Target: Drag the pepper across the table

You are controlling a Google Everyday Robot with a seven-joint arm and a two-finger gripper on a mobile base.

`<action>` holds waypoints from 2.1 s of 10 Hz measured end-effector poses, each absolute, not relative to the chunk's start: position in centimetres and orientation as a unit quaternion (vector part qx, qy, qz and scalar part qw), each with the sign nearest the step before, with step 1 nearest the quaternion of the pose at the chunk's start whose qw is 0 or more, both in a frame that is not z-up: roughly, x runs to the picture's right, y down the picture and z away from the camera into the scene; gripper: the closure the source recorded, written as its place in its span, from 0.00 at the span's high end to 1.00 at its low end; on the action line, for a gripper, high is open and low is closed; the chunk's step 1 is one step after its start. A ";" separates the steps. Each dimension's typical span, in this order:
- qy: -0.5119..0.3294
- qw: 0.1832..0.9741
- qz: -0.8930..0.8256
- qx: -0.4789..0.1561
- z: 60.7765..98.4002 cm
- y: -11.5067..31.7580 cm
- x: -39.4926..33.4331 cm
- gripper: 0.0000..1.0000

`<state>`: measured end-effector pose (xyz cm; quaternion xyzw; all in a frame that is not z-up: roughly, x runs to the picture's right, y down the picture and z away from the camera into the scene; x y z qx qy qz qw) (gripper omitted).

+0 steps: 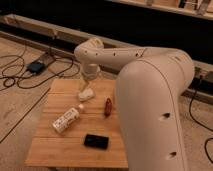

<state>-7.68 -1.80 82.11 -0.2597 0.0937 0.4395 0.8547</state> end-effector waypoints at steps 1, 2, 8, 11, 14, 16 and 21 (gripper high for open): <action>0.094 0.855 0.440 -0.260 82.1 -1.8 -7.7 0.80; 0.094 0.854 0.440 -0.261 82.1 -1.7 -7.7 0.80; 0.178 0.802 0.484 -0.300 84.8 6.7 -3.7 0.80; 0.186 0.775 0.525 -0.300 86.4 9.0 -2.6 0.80; 0.194 0.754 0.556 -0.291 86.9 10.6 -1.3 0.80; 0.201 0.745 0.566 -0.288 86.7 11.9 -0.8 0.80; 0.213 0.729 0.585 -0.284 87.7 13.9 -0.2 0.80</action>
